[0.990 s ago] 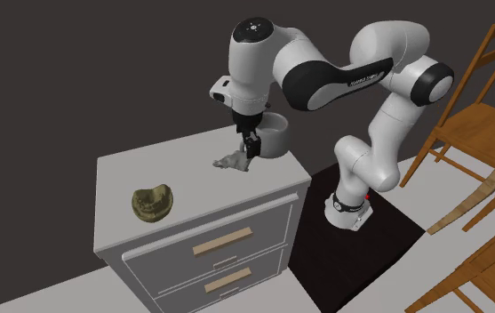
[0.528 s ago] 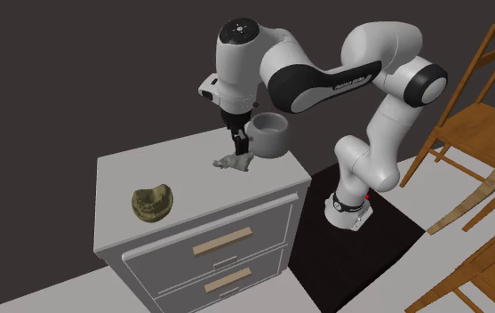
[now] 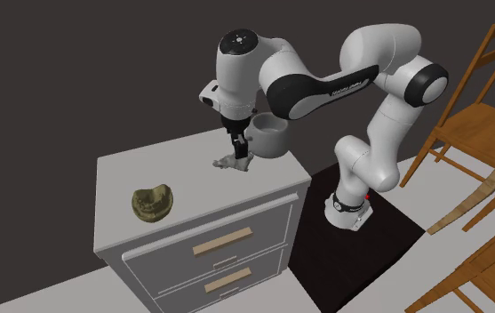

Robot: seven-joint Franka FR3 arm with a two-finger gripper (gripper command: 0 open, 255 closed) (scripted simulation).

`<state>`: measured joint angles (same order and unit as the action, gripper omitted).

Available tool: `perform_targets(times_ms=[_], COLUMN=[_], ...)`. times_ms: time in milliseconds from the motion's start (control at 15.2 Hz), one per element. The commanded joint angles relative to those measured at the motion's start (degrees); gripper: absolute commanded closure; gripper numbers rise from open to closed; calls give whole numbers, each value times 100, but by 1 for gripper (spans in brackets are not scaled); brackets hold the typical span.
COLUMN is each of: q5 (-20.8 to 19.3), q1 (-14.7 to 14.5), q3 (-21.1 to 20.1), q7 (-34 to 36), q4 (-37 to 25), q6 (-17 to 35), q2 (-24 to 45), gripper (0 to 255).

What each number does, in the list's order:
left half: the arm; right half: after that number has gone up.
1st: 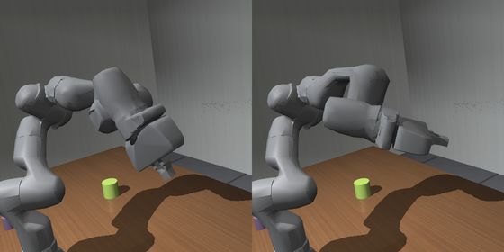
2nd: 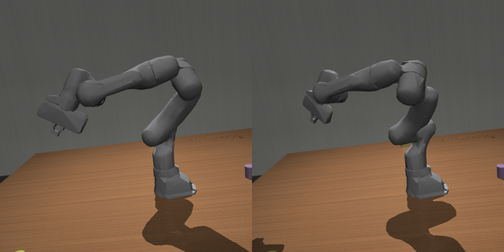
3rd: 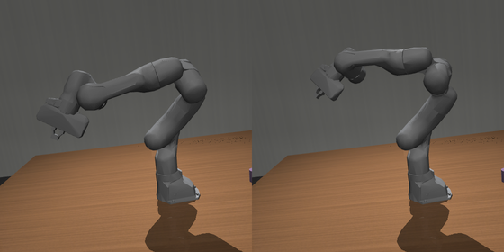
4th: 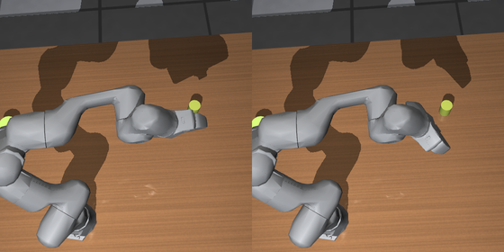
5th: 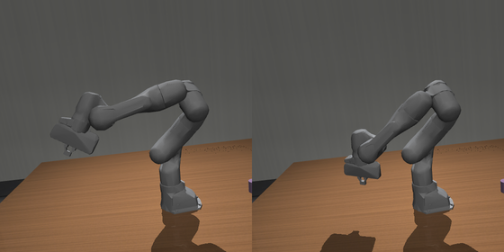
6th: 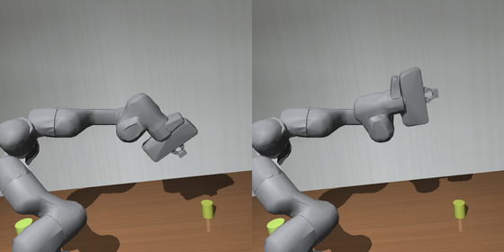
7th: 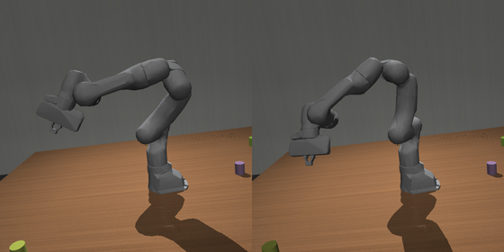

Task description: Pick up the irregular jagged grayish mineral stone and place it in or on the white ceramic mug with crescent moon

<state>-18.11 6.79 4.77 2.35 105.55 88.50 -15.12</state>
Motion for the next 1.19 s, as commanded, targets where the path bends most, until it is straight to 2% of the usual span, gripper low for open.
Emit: perform_targets(times_ms=[0,66,132,726,792,1122], q5=[0,0,0,0,0,-77], q1=[0,0,0,0,0,-103], q3=[0,0,0,0,0,-80], q7=[1,0,0,0,0,-102], q4=[2,1,1,1,1,-135], q6=[2,1,1,1,1,403], q2=[0,0,0,0,0,593], gripper=[0,0,255,255,0,0])
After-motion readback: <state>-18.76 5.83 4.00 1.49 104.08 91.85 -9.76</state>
